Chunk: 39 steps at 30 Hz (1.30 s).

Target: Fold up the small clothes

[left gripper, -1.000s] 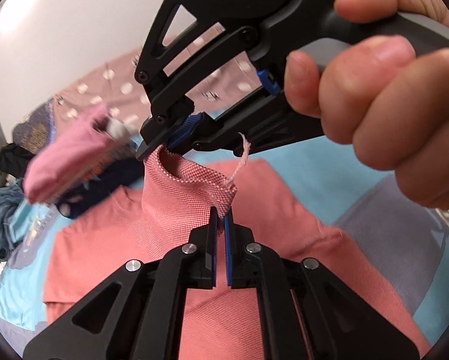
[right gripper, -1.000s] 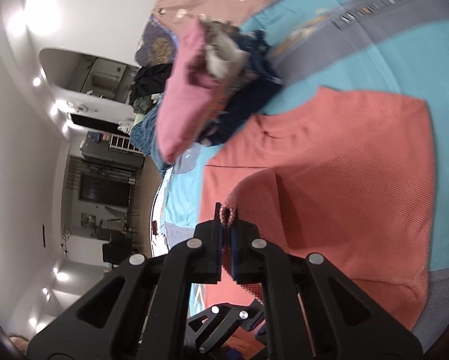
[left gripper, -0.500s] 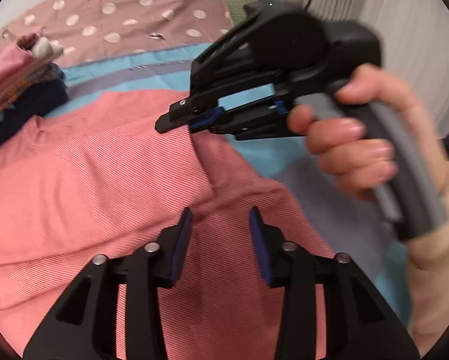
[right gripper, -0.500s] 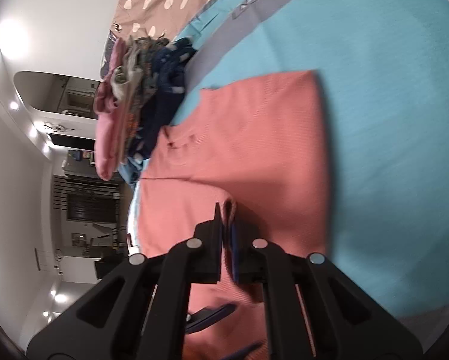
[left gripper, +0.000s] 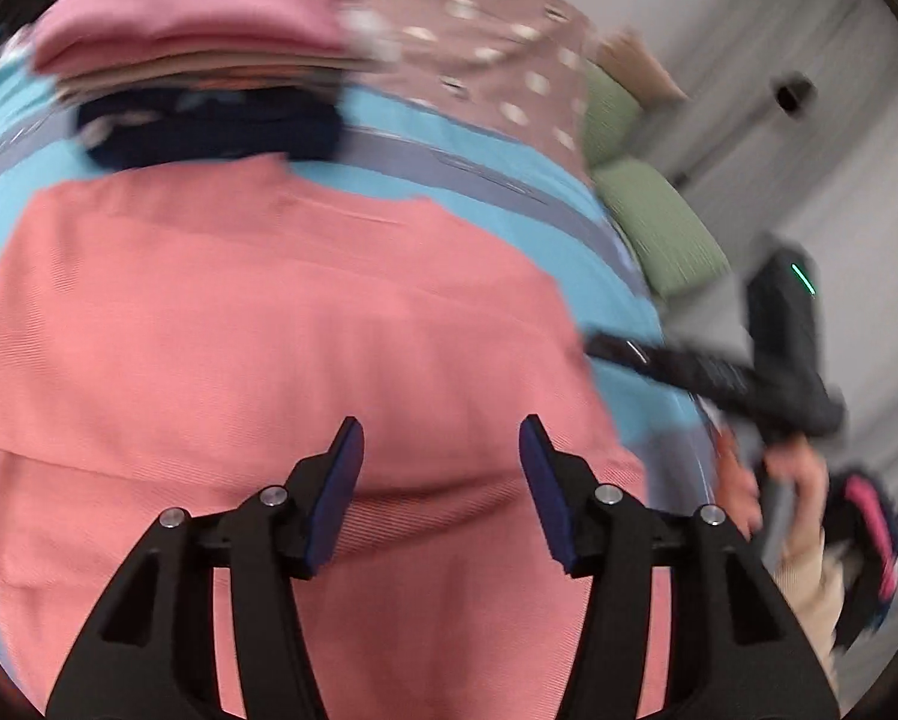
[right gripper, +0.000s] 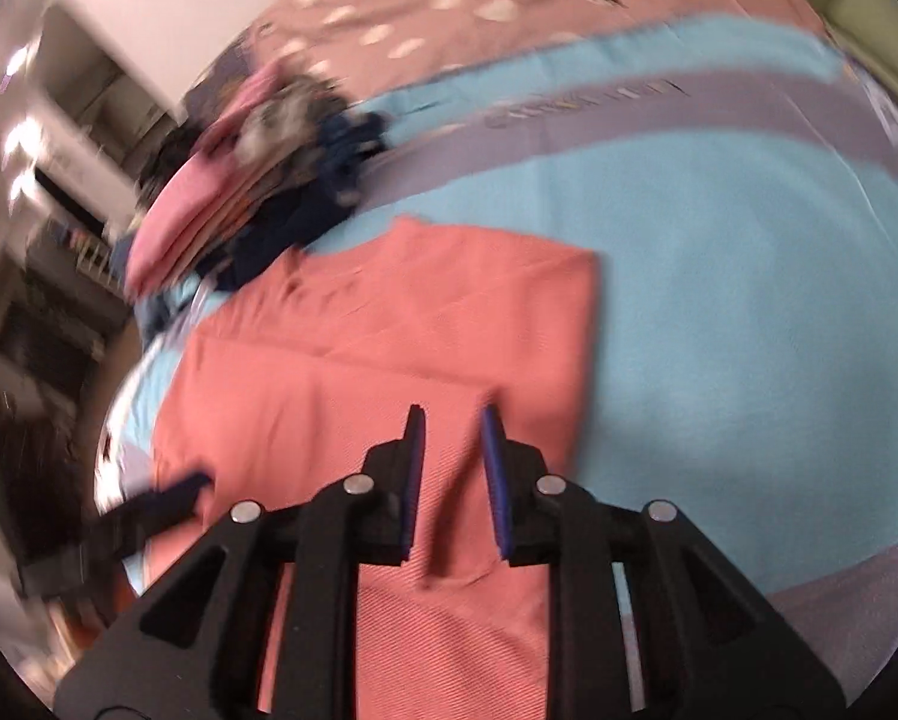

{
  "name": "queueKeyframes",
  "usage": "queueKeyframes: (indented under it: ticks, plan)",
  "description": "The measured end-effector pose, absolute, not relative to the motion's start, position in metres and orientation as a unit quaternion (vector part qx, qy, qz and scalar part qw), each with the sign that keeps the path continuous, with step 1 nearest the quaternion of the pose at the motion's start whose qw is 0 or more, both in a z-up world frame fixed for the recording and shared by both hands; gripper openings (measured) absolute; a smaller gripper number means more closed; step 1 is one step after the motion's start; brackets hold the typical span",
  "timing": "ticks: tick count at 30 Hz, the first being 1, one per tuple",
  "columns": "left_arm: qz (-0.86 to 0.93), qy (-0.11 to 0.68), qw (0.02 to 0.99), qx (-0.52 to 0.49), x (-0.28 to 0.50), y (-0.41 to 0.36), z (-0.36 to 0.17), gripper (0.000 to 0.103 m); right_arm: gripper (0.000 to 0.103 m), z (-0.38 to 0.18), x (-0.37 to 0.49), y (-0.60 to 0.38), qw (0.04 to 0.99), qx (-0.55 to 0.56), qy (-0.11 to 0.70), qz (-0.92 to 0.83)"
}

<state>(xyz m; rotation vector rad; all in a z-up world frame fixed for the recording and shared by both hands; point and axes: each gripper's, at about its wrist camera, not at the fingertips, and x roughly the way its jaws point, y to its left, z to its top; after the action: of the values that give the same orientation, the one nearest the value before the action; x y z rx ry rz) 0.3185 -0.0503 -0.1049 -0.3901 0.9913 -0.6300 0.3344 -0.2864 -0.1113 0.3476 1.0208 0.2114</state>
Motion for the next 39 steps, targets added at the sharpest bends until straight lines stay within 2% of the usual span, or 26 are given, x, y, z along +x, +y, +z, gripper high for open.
queueKeyframes:
  ticks: [6,10,16,18,19,20,22,31,39]
  plan:
    - [-0.256,0.492,0.799,-0.233,0.345,-0.012,-0.132,0.054,0.021,-0.134,0.324,-0.235,0.847,0.066,0.513,0.121]
    - [-0.260,0.492,0.796,-0.237,0.349,-0.007,-0.135,0.055,0.020,-0.146,0.323,-0.244,0.845,0.097,0.511,0.126]
    - [-0.262,0.488,0.802,-0.222,0.349,-0.009,-0.131,0.060,0.020,-0.147,0.322,-0.261,0.833,0.158,0.511,0.138]
    - [-0.263,0.493,0.798,-0.225,0.350,-0.008,-0.127,0.060,0.023,-0.140,0.319,-0.260,0.835,0.153,0.513,0.125]
    - [-0.263,0.494,0.798,-0.225,0.348,-0.005,-0.124,0.060,0.029,-0.133,0.315,-0.256,0.839,0.142,0.513,0.112]
    - [-0.262,0.492,0.800,-0.224,0.344,-0.001,-0.119,0.061,0.040,-0.127,0.310,-0.253,0.844,0.128,0.512,0.100]
    - [-0.261,0.484,0.806,-0.218,0.334,0.010,-0.111,0.061,0.052,-0.111,0.296,-0.247,0.857,0.089,0.501,0.077]
    - [-0.244,0.475,0.826,-0.181,0.258,0.075,-0.092,0.066,0.059,-0.072,0.193,-0.254,0.872,0.026,0.488,0.035]
    - [-0.207,0.495,0.822,-0.190,0.161,0.131,-0.108,0.066,0.062,-0.097,0.080,-0.276,0.855,0.104,0.507,0.027]
